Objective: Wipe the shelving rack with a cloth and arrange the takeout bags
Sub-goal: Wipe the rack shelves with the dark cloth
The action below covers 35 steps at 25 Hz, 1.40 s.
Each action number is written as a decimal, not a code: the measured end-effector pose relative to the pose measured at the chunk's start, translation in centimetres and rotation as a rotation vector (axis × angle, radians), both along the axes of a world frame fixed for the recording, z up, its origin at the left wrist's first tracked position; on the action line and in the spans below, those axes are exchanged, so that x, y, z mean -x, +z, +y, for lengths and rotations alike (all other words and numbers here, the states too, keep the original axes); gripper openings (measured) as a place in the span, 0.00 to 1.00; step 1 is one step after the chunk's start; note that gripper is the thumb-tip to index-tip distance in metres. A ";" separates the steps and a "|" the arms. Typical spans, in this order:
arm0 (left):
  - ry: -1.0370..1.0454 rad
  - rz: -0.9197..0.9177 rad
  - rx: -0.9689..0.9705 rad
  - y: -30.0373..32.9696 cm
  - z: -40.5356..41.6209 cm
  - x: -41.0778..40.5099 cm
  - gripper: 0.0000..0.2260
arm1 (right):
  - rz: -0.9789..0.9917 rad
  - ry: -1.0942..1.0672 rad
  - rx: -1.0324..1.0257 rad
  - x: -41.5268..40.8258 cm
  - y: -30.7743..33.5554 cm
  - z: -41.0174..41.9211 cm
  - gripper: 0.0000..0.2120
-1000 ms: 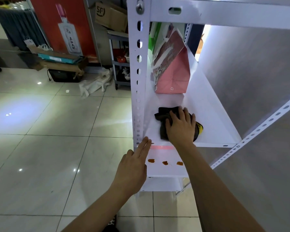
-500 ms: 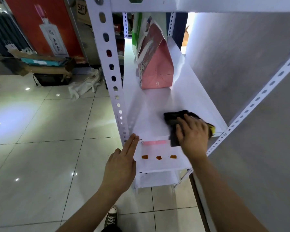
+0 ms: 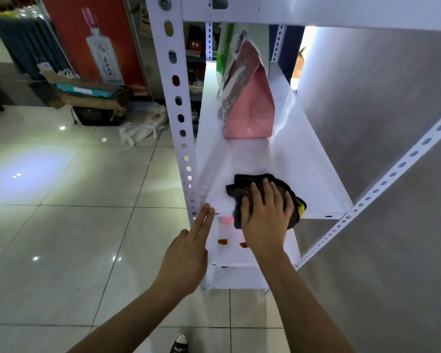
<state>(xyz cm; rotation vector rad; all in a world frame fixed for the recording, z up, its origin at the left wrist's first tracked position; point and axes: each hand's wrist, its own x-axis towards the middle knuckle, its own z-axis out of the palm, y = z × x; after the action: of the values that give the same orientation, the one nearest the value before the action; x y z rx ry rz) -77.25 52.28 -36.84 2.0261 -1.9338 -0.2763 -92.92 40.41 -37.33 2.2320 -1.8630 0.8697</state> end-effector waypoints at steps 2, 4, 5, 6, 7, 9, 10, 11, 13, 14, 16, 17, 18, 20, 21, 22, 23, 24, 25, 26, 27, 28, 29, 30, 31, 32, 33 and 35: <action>0.039 -0.015 0.011 -0.4 -0.1 0.4 0.39 | 0.041 0.102 -0.006 -0.7 -0.1 0.1 0.19; 0.044 -0.020 0.043 -0.7 -0.3 0.7 0.41 | 0.085 0.136 -0.066 0.6 0.7 -1.6 0.22; 0.047 -0.018 0.049 -0.7 -0.3 0.7 0.42 | 0.092 0.127 -0.121 1.1 1.3 -2.7 0.22; 0.050 -0.011 0.047 -0.7 -0.3 0.6 0.42 | 0.092 0.112 -0.185 1.2 1.9 -3.9 0.22; 0.049 -0.004 0.046 -0.8 -0.3 0.5 0.42 | 0.100 0.091 -0.249 1.1 2.3 -4.8 0.21; 0.042 0.005 0.062 -1.2 -0.5 0.3 0.41 | 0.135 0.067 -0.336 0.0 3.0 -6.2 0.23; 0.037 0.003 0.067 -1.3 -0.6 0.2 0.41 | 0.154 0.072 -0.358 -0.6 3.3 -6.6 0.24; 0.030 0.002 0.068 -1.4 -0.7 0.3 0.40 | 0.172 0.075 -0.374 -0.9 3.5 -6.8 0.25; 0.024 -0.001 0.056 -1.6 -0.7 0.3 0.41 | 0.187 0.080 -0.366 -1.1 3.7 -6.3 0.26; 0.030 0.004 0.056 -1.6 -0.6 0.4 0.41 | 0.176 0.085 -0.330 -1.1 3.4 -4.9 0.25; 0.040 0.023 0.083 -1.7 -0.6 0.3 0.40 | 0.128 0.111 -0.227 -0.9 2.3 -1.3 0.23; 0.042 0.036 0.084 -1.6 -0.6 0.3 0.40 | 0.118 0.121 -0.208 -0.8 1.9 -0.2 0.23; 0.040 0.046 0.085 -1.7 -0.7 0.3 0.39 | 0.129 0.133 -0.226 -0.5 1.8 -0.3 0.22; 0.035 0.049 0.100 -1.9 -0.9 0.4 0.38 | 0.153 0.138 -0.320 -0.3 2.8 -2.3 0.22; 0.040 0.059 0.103 -2.0 -0.9 0.5 0.38 | 0.161 0.119 -0.371 -0.5 3.5 -3.7 0.22; 0.043 0.072 0.108 -2.0 -0.9 0.6 0.38 | 0.164 0.099 -0.406 -0.7 4.0 -5.0 0.23; 0.042 0.089 0.111 -2.1 -1.0 0.6 0.39 | 0.164 0.077 -0.424 -1.0 4.3 -5.8 0.23; 0.044 0.106 0.106 -2.3 -1.0 0.5 0.40 | 0.167 0.065 -0.411 -1.3 4.1 -5.7 0.24; 0.049 0.116 0.096 -2.5 -1.0 0.6 0.40 | 0.172 0.064 -0.384 -1.5 3.7 -4.7 0.24; 0.055 0.119 0.090 -2.6 -1.0 0.6 0.40 | 0.167 0.074 -0.342 -1.7 3.1 -3.0 0.24; 0.065 0.125 0.088 -2.6 -1.1 0.8 0.40 | 0.154 0.089 -0.299 -1.8 2.3 -1.1 0.24; 0.080 0.137 0.081 -2.6 -1.2 1.1 0.39 | 0.146 0.107 -0.266 -1.8 1.8 0.4 0.23; 0.098 0.152 0.071 -2.4 -1.2 1.4 0.38 | 0.148 0.117 -0.251 -1.7 1.6 1.0 0.23; 0.115 0.159 0.062 -2.3 -1.2 1.6 0.37 | 0.153 0.121 -0.254 -1.5 1.6 0.8 0.23; 0.131 0.147 0.054 -2.1 -1.3 1.8 0.37 | 0.155 0.125 -0.267 -1.4 1.9 0.3 0.23; 0.145 0.118 0.050 -2.0 -1.3 1.8 0.37 | 0.159 0.129 -0.274 -1.3 2.1 -0.2 0.22; 0.151 0.075 0.054 -1.9 -1.3 1.9 0.36 | 0.154 0.138 -0.267 -1.2 2.2 -0.5 0.22; 0.165 0.002 0.054 -1.7 -1.1 2.2 0.36 | 0.131 0.180 -0.241 -0.8 2.0 -0.3 0.22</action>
<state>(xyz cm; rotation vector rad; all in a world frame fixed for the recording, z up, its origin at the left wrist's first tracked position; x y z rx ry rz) -79.49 51.20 -38.49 2.1324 -1.7410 -0.1837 -92.16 40.08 -35.36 2.5623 -1.8141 0.5278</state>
